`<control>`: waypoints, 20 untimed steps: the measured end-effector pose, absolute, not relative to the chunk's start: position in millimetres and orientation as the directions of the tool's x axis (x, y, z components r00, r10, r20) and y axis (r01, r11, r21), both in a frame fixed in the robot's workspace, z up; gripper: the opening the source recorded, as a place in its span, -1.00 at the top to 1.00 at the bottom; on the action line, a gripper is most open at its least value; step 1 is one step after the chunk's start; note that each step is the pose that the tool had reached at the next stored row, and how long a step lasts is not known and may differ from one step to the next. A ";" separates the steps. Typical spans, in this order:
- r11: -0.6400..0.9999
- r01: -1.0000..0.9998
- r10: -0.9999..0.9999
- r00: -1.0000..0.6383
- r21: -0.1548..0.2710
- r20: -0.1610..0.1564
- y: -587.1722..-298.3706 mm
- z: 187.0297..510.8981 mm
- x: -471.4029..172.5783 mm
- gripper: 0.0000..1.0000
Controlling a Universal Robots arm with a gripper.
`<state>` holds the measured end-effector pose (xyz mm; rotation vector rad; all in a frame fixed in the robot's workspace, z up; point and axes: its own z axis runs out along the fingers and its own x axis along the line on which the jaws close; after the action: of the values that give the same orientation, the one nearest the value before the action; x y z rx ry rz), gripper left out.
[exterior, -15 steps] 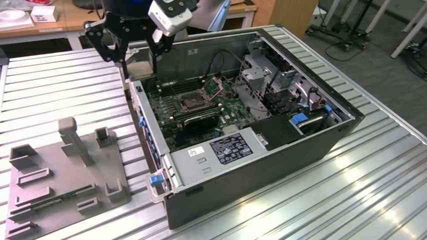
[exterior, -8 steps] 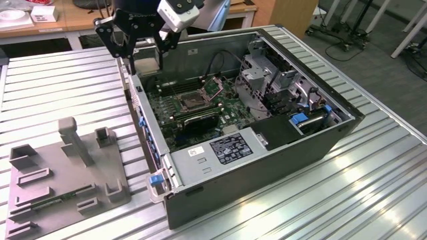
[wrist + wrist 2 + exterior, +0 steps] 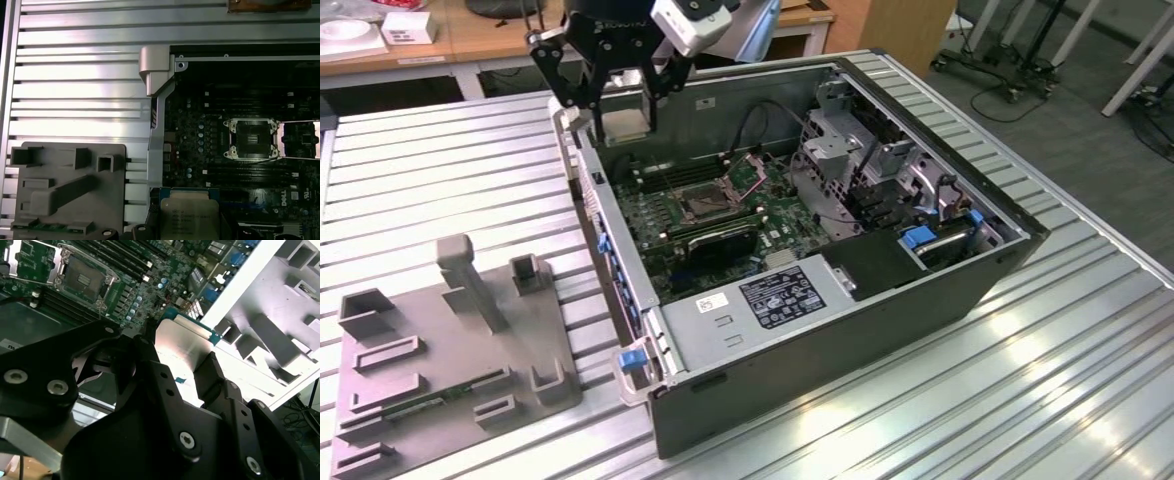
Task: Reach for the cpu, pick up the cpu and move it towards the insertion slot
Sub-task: 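Pick up the cpu and move it towards the insertion slot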
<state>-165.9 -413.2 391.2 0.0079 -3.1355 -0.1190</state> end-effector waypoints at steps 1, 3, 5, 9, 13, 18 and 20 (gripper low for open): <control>0.997 -0.005 -0.005 -1.000 0.076 0.004 -411.7 391.2 -164.6 -0.08; 0.997 -0.005 -0.005 -1.000 0.076 0.004 -407.6 391.0 -163.0 -0.08; 0.997 -0.005 -0.005 -1.000 0.076 0.004 -402.8 390.8 -161.5 -0.08; 0.997 -0.005 -0.005 -1.000 0.076 0.004 -398.2 390.2 -150.6 -0.08; 0.997 -0.005 -0.005 -1.000 0.076 0.004 -395.3 389.4 -136.1 -0.08; 0.997 -0.005 -0.005 -1.000 0.076 0.004 -391.7 388.3 -118.2 -0.08; 0.997 -0.005 -0.005 -1.000 0.076 0.004 -390.1 387.8 -111.4 -0.08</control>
<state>-111.4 -390.1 387.8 0.0079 -3.1355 -0.1191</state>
